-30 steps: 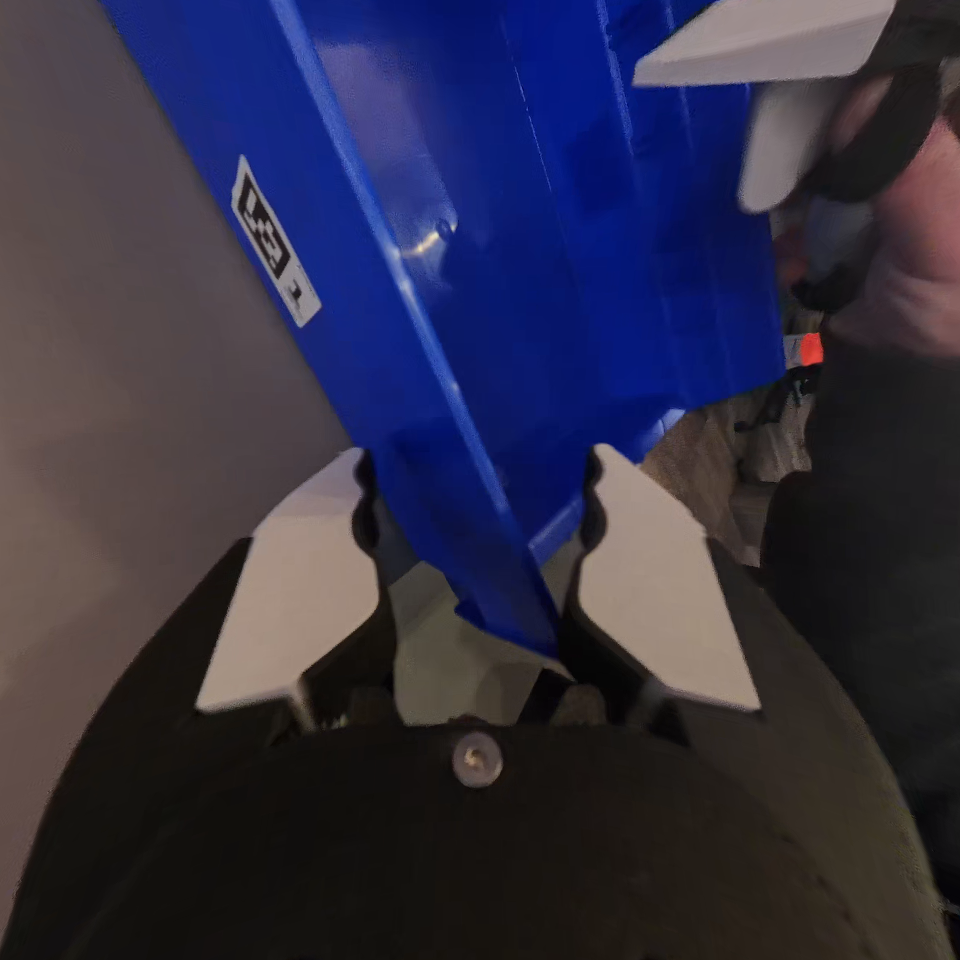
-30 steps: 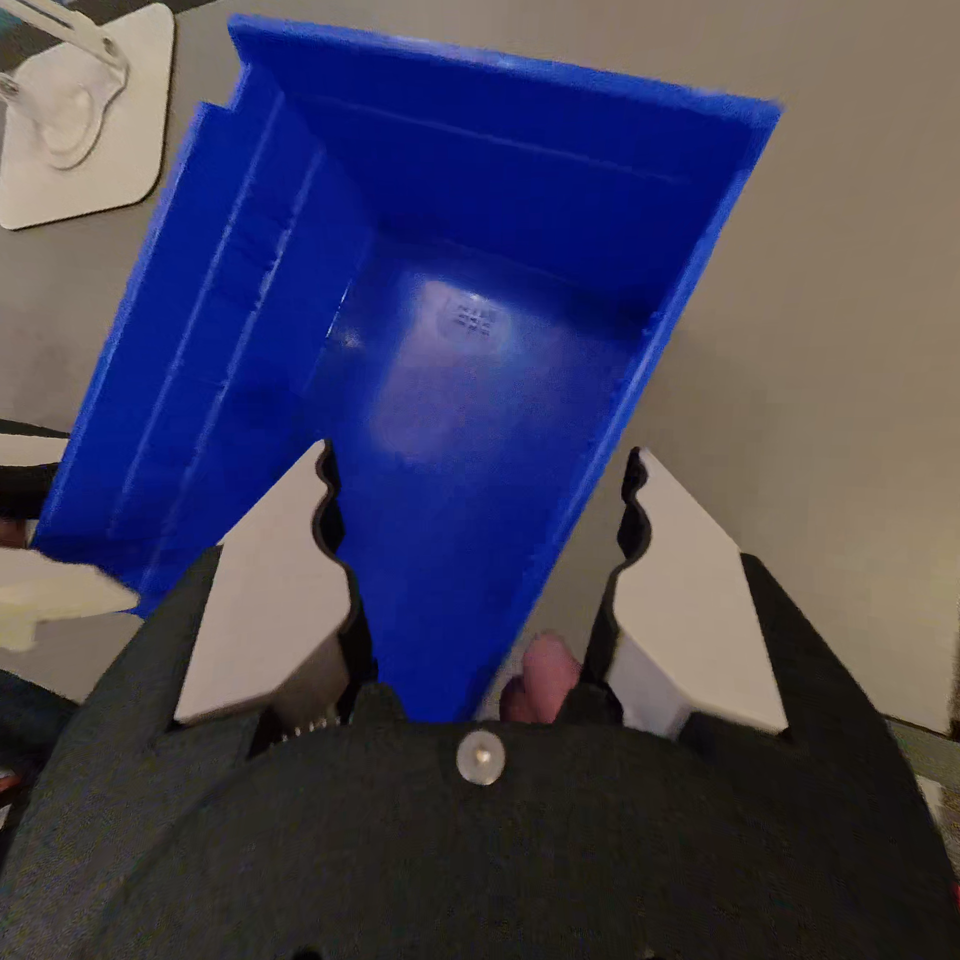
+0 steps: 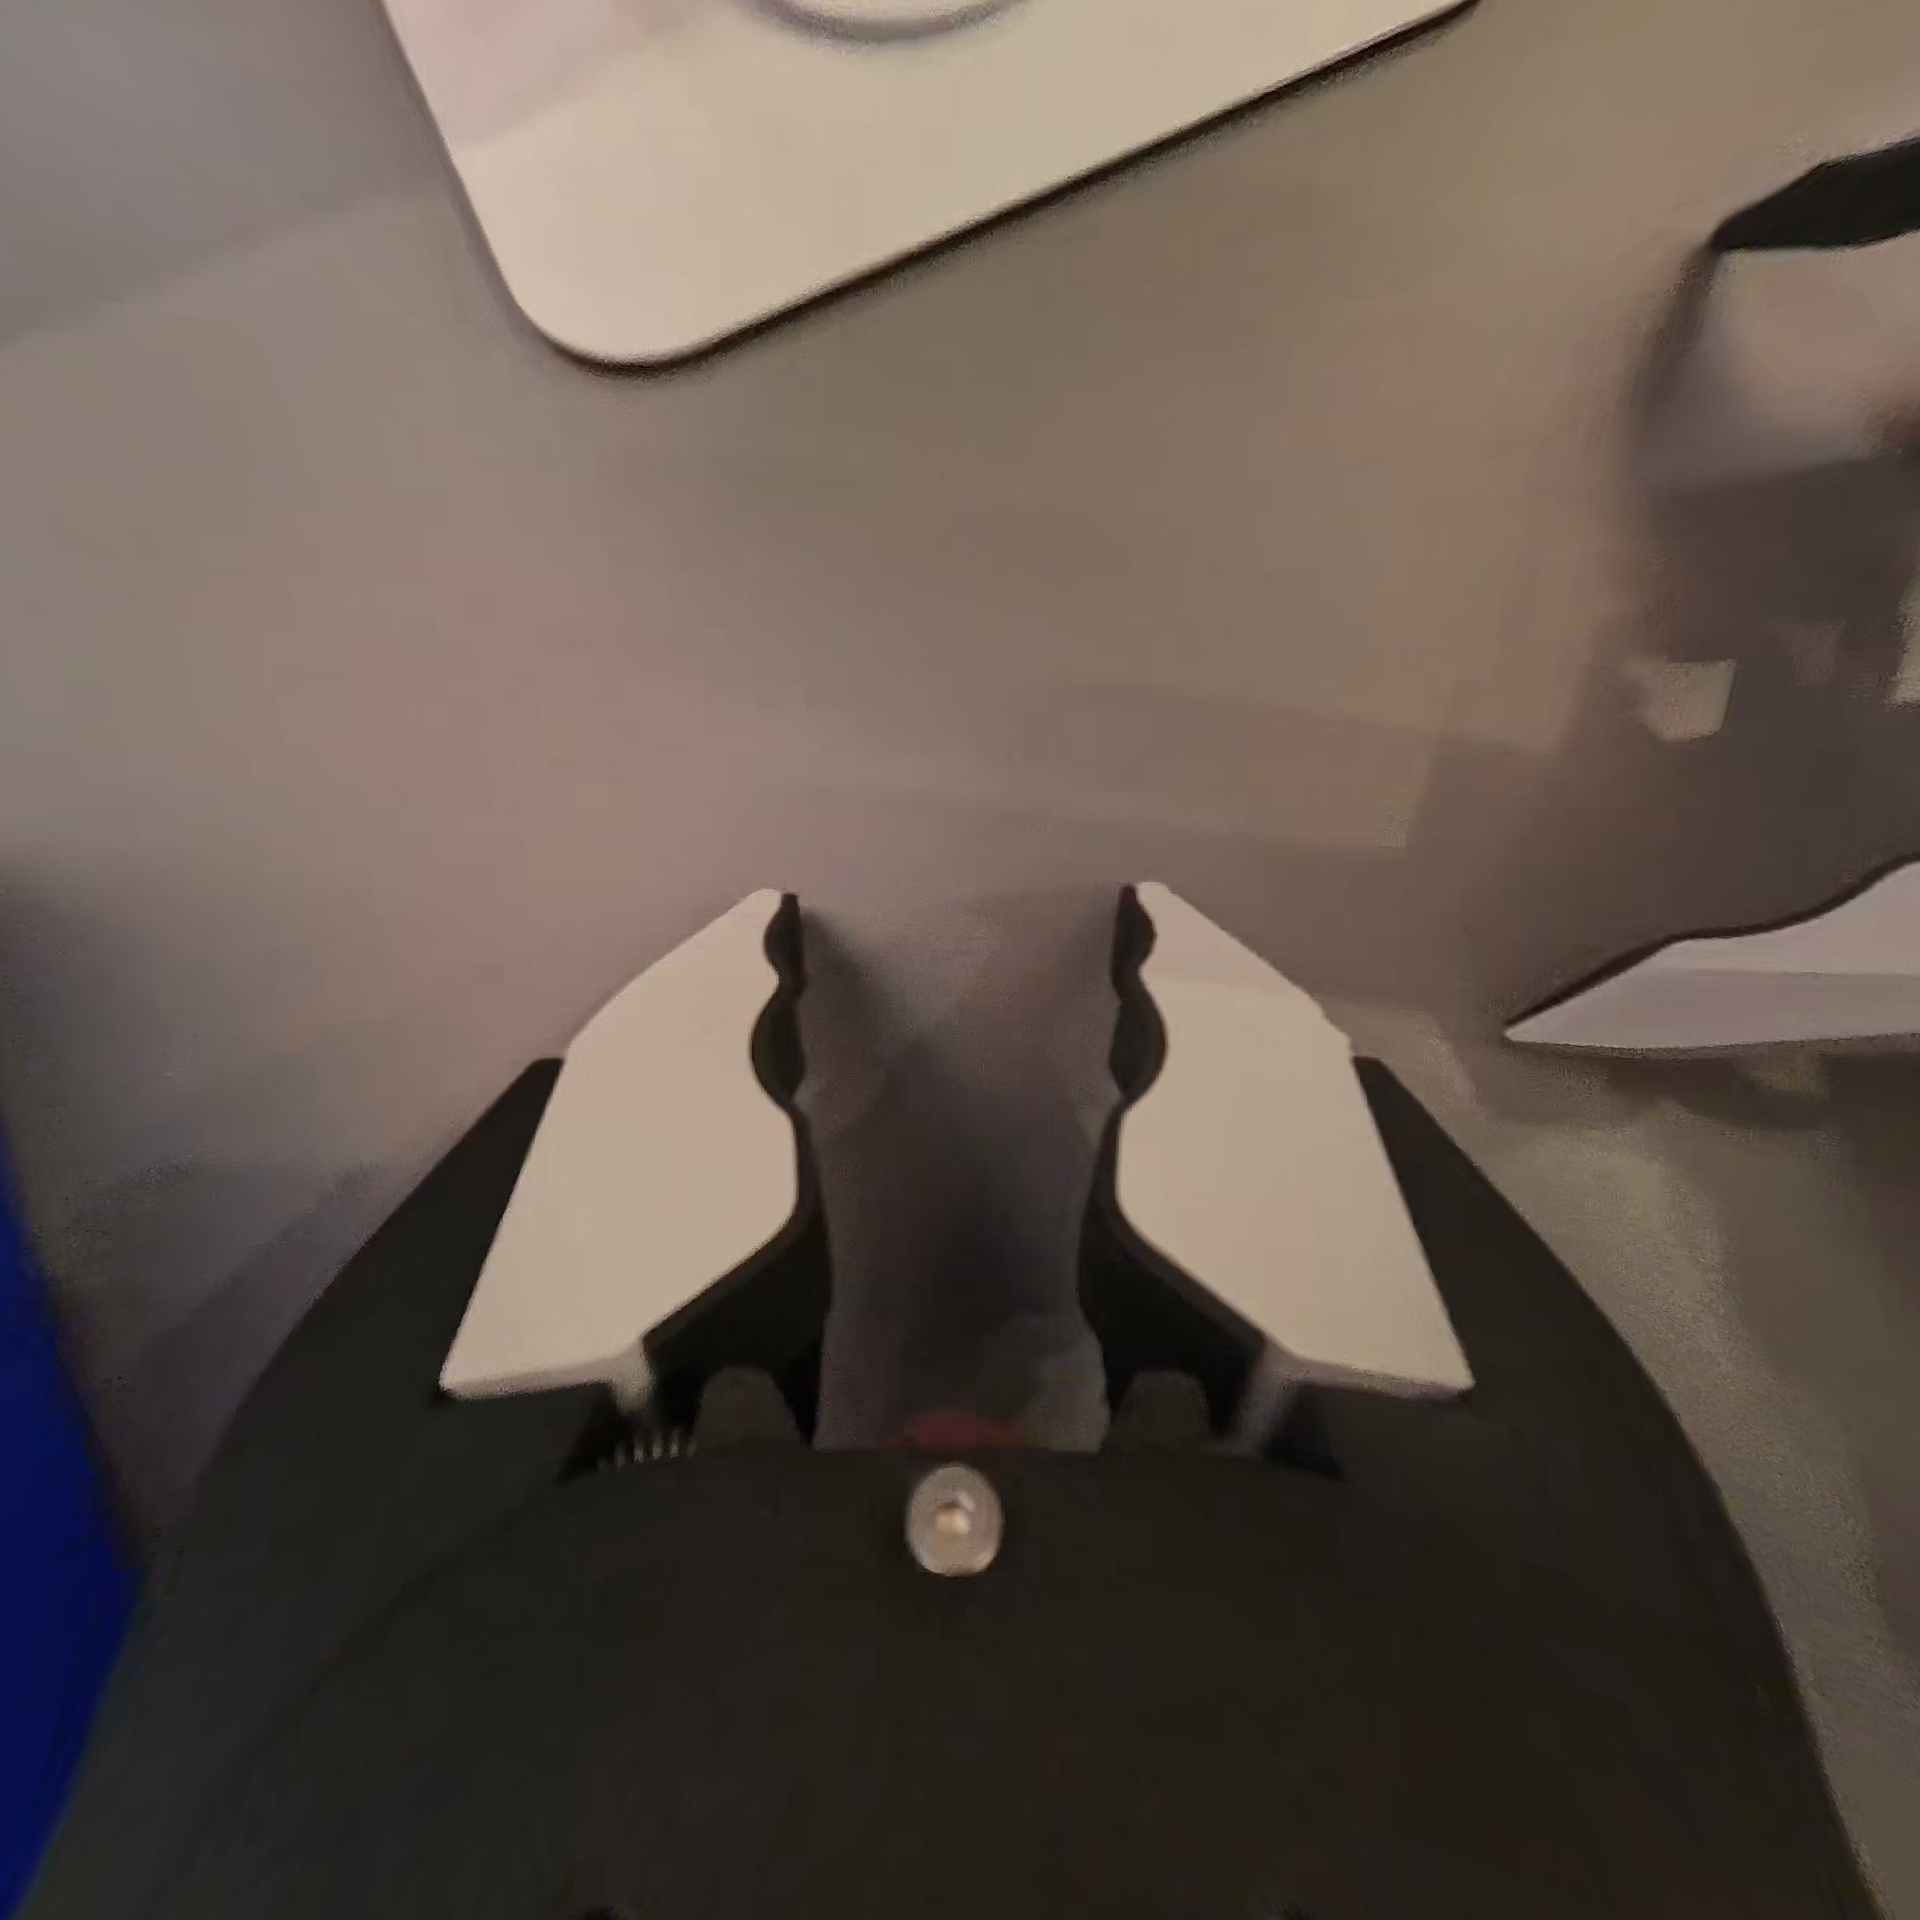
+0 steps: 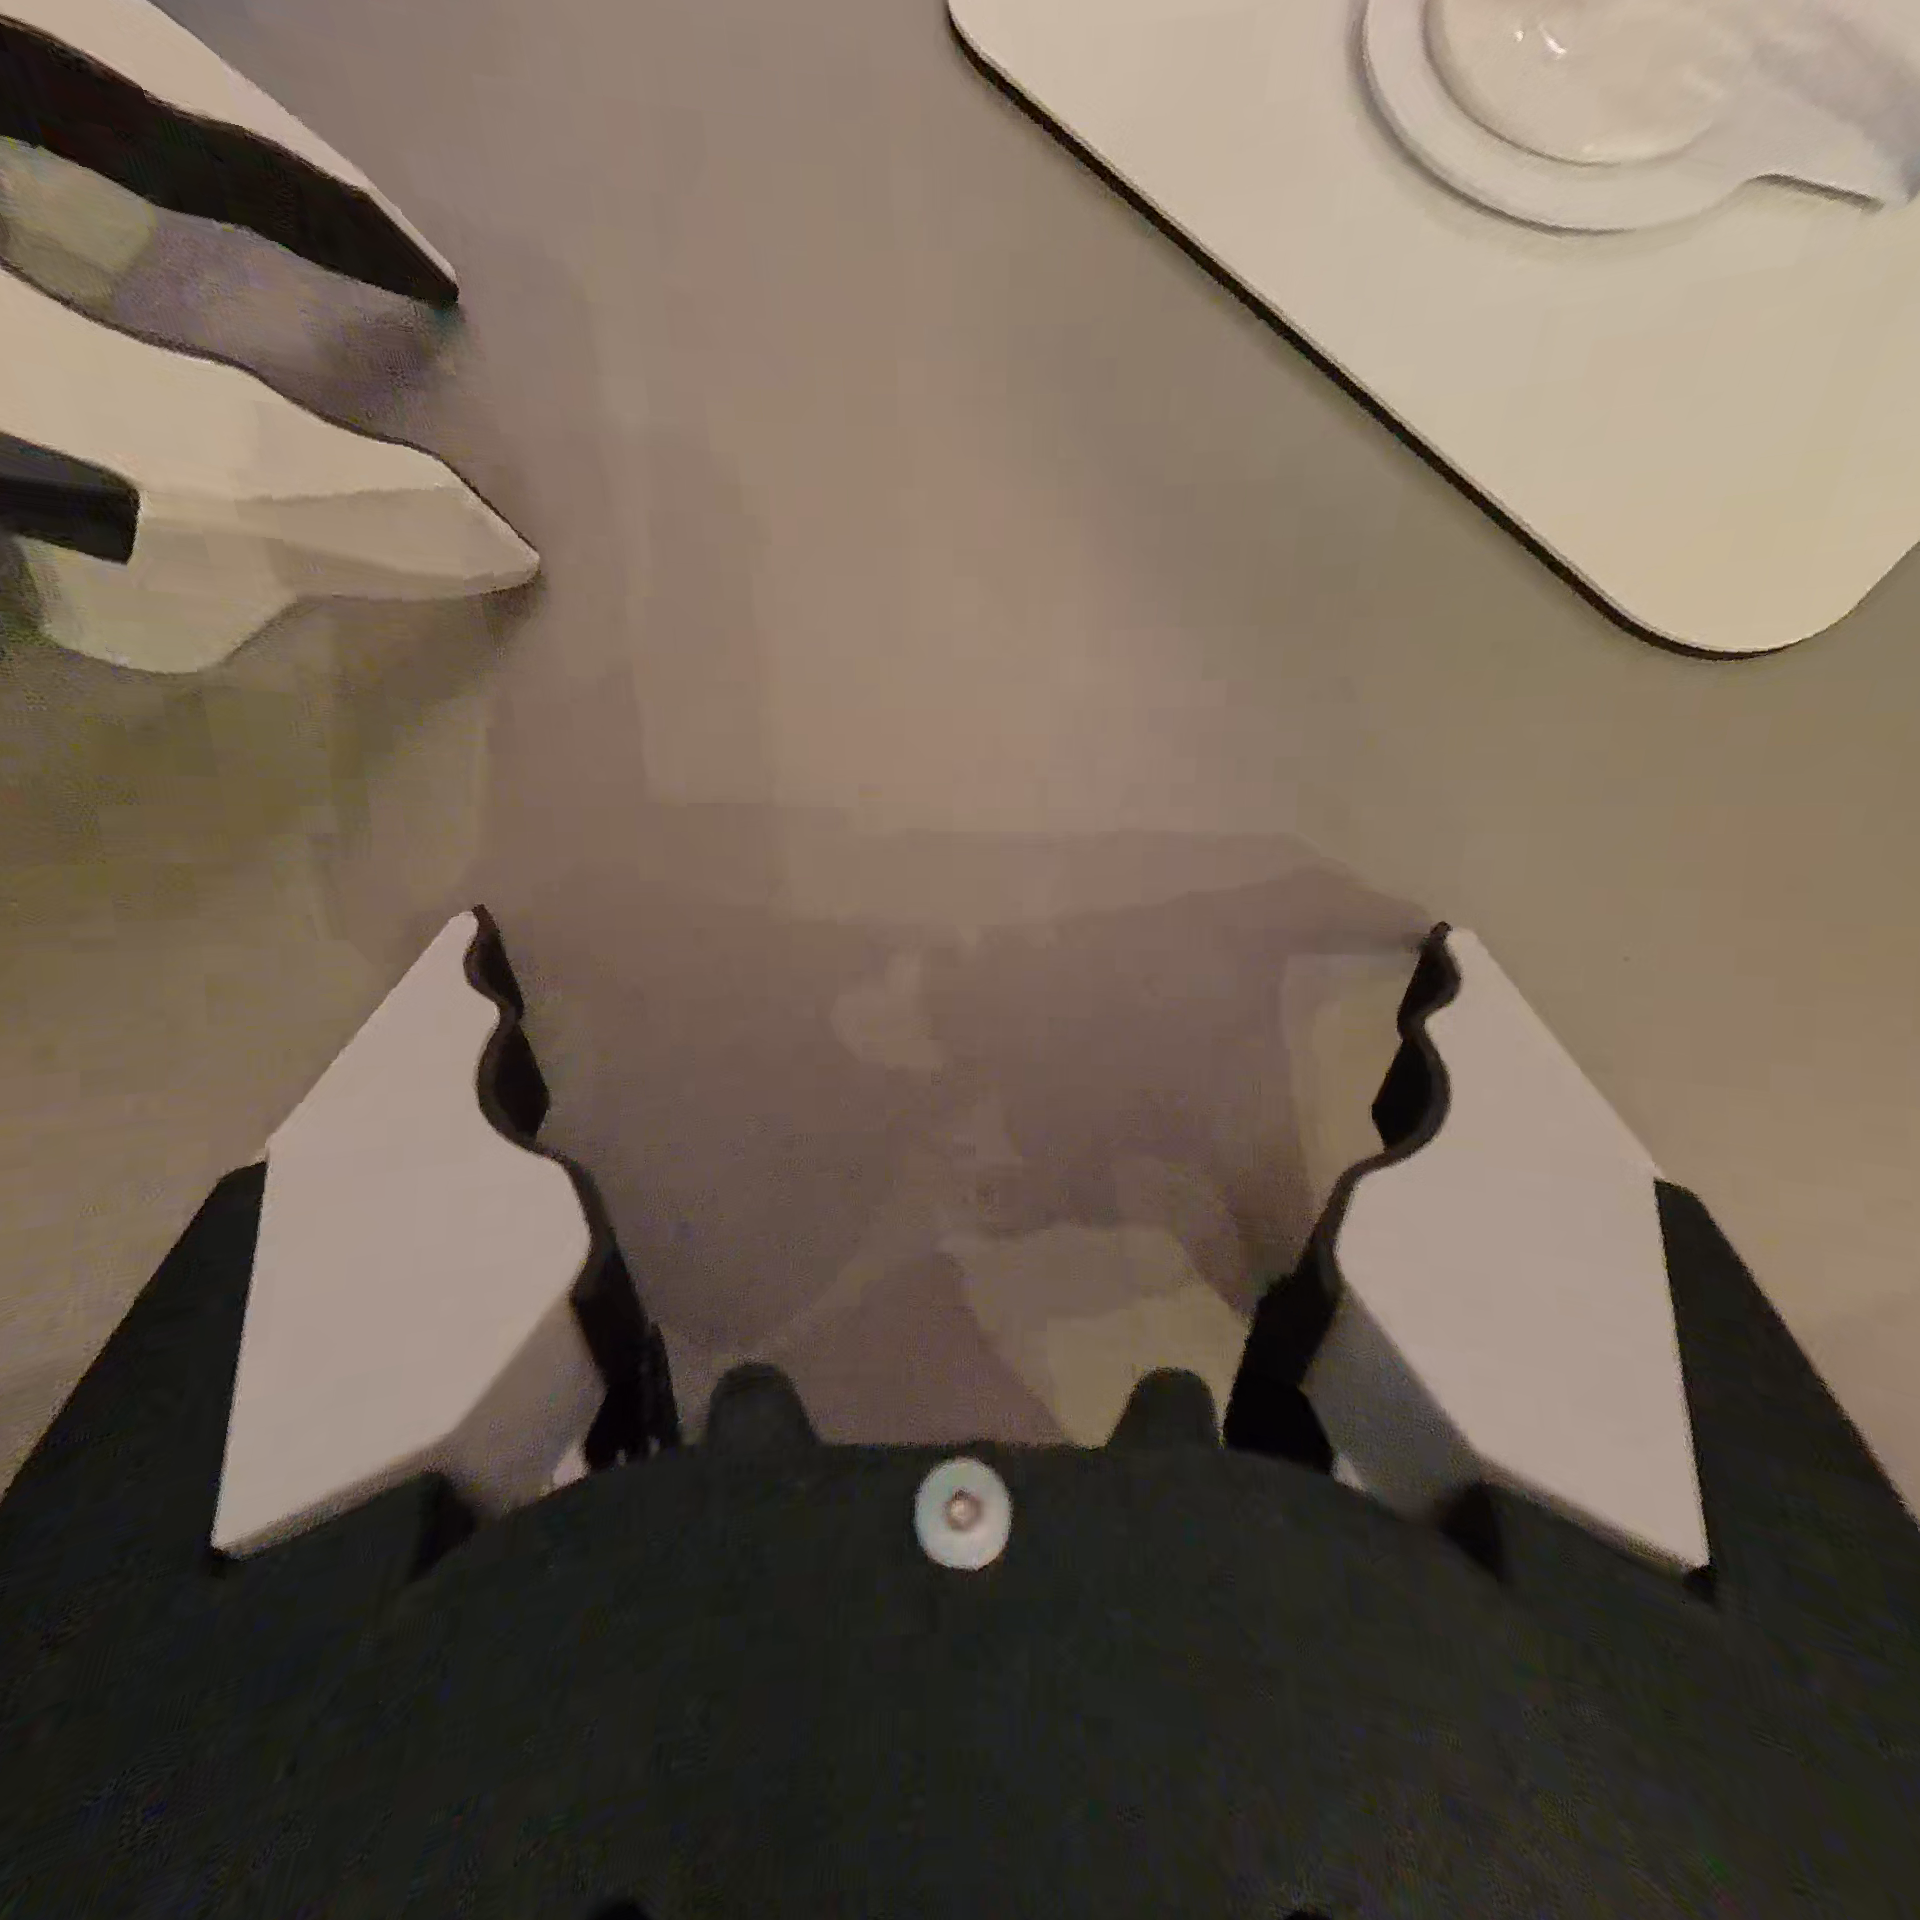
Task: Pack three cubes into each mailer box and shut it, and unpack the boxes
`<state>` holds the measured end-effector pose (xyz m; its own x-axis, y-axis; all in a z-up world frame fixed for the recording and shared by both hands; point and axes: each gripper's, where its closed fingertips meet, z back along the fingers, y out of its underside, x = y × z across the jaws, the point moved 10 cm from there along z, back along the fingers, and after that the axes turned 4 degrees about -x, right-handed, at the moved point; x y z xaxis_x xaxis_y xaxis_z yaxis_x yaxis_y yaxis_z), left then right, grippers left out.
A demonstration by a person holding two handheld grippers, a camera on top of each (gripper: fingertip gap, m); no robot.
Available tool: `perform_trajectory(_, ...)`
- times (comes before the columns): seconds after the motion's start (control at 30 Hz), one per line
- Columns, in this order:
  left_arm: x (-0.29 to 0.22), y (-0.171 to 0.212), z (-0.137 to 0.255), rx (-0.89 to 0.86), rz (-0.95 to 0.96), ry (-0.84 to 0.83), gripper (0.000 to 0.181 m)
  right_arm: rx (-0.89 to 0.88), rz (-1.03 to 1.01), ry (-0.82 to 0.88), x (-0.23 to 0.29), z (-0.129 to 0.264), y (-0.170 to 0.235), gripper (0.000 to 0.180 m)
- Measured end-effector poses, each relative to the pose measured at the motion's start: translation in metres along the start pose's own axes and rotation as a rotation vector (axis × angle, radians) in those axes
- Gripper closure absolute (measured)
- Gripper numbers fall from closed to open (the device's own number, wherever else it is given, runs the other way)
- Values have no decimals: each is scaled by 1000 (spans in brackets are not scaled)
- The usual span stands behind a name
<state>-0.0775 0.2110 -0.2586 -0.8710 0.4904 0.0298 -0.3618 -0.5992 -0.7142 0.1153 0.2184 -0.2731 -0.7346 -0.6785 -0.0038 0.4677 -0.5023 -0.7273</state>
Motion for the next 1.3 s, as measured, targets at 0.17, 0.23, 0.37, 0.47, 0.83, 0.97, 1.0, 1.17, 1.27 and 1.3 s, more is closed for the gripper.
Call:
perform_trajectory(0.17,6,2,0,-17,24,87,102,1,3,-2,0,1,0,20)
perform_trajectory(0.23,12,5,0,16,-25,7,66,1,3,-2,0,1,0,20)
perform_trajectory(0.37,22,8,2,12,15,65,68,1,3,-2,0,1,0,20)
perform_trajectory(0.47,25,10,0,35,28,11,56,1,3,-2,0,1,0,20)
perform_trajectory(0.83,32,16,1,70,100,-54,34,-1,3,-1,0,1,0,20)
perform_trajectory(0.97,32,16,1,70,100,-54,34,-3,-3,3,0,0,-1,20)
perform_trajectory(1.0,33,16,1,70,100,-54,34,-5,-4,5,0,0,-1,20)
perform_trajectory(1.17,33,16,1,70,99,-54,34,-13,-14,12,-1,-3,-2,19)
perform_trajectory(1.27,33,16,1,68,100,-53,34,-4,-19,20,0,-6,-5,19)
perform_trajectory(1.3,33,16,1,68,100,-53,34,-6,-20,21,-1,-4,-5,20)
